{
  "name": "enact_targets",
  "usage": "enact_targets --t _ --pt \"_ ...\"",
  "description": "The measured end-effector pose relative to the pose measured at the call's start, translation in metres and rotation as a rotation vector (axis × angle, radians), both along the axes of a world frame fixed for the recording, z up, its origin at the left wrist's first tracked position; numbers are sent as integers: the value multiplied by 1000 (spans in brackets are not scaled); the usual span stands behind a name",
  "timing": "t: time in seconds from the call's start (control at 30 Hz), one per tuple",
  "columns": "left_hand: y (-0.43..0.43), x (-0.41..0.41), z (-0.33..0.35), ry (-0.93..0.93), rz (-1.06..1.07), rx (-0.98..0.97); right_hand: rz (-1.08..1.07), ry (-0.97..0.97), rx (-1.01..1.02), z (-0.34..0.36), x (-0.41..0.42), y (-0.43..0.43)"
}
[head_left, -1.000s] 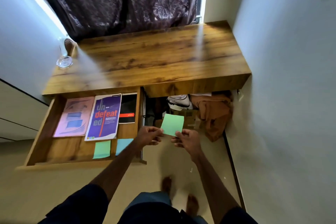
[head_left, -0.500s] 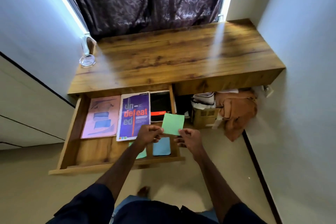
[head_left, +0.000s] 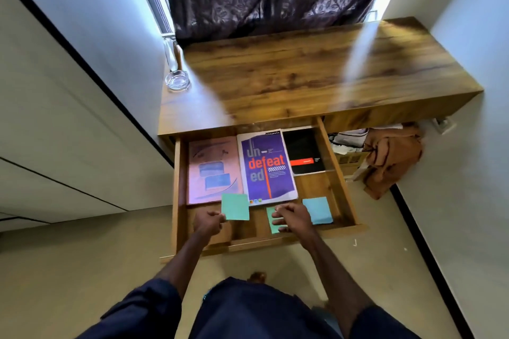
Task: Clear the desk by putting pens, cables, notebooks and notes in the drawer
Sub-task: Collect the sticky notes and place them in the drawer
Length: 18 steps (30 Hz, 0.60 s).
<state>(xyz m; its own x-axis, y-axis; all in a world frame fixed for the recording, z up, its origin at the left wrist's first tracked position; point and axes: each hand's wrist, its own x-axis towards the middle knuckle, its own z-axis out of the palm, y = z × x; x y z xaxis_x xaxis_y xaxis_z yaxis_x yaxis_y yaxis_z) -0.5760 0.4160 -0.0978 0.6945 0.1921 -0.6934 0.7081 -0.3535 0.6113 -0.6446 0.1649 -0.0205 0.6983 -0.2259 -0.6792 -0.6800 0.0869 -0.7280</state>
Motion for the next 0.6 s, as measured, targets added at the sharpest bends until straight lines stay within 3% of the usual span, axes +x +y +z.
enact_targets --t 0.2,0.6 --pt "16 1 3 13 -60 146 -22 9 -91 -2 -1 26" --pt "30 -8 -4 72 -182 252 -43 27 -102 -1 -2 44"
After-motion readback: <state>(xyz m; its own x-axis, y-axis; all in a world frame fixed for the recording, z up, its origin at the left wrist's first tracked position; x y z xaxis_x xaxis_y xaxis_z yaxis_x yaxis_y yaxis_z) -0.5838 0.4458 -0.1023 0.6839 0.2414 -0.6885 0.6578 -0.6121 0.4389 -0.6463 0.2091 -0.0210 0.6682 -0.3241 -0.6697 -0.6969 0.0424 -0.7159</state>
